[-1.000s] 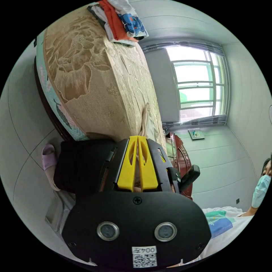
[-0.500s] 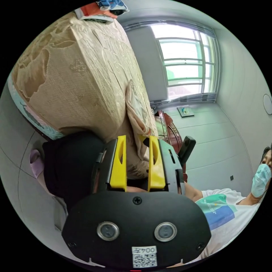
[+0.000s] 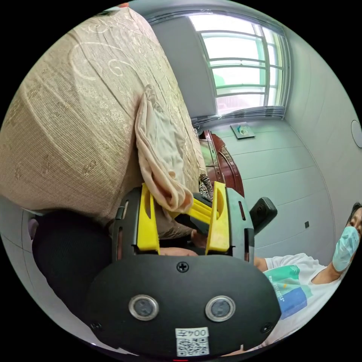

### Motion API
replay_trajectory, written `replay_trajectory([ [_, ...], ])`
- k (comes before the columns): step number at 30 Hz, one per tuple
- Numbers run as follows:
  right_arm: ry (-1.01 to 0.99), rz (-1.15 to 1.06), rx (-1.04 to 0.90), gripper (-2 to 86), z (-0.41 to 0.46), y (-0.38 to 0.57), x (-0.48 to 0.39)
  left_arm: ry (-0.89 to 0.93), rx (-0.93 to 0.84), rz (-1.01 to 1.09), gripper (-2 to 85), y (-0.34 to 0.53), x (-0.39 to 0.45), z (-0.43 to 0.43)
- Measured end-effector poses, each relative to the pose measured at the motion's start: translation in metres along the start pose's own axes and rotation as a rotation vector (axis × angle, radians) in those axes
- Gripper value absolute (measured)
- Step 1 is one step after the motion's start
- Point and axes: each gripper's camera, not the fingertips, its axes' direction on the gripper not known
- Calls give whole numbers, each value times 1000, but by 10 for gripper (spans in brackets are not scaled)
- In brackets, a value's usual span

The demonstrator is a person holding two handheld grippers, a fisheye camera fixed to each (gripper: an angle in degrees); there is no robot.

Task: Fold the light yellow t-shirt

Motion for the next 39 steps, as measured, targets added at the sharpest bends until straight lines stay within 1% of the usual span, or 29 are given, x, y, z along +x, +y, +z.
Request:
replay_trajectory([
  [1,18,-15,-7,54,4,6,2,-19,-12,-8,184,-2,0,3],
  [3,33,-35,-6,63,6,16,7,-85,-28,-29,125,-7,-1,7],
  [6,13,2,5,93,-1,43,34,-59,-23,-66,77,-13,-5,2],
  [7,-24,49,23,104,-9,59,52,-55,-23,-69,75,-14,-4,1],
  [9,-86,166,47,121,-19,91,89,-24,-34,-76,68,-19,3,-2],
  [10,-140,279,71,129,-25,117,118,-12,-35,-82,67,-21,5,-2],
  [11,-235,421,98,136,-27,147,152,12,-40,-96,65,-25,10,-3],
  [12,-300,503,117,139,-28,165,170,38,-40,-104,64,-30,17,-4],
  [14,-537,786,230,159,-21,237,228,66,-41,-113,63,-38,27,-6],
  [17,-688,979,321,167,0,303,260,112,-45,-138,64,-51,38,-8],
  [21,-825,1002,297,181,37,334,263,157,-48,-165,64,-64,48,-14],
  [23,-950,1008,309,184,65,344,262,160,-52,-168,64,-69,52,-19],
  [24,-967,1006,306,185,72,346,262,156,-53,-166,64,-72,55,-23],
  [29,-1023,1006,307,184,112,353,272,143,-57,-189,64,-79,52,-36],
  [33,-961,960,243,170,127,347,279,151,-29,-230,64,-79,39,-50],
  [39,-988,914,223,143,158,329,283,183,-14,-252,66,-80,32,-57],
])
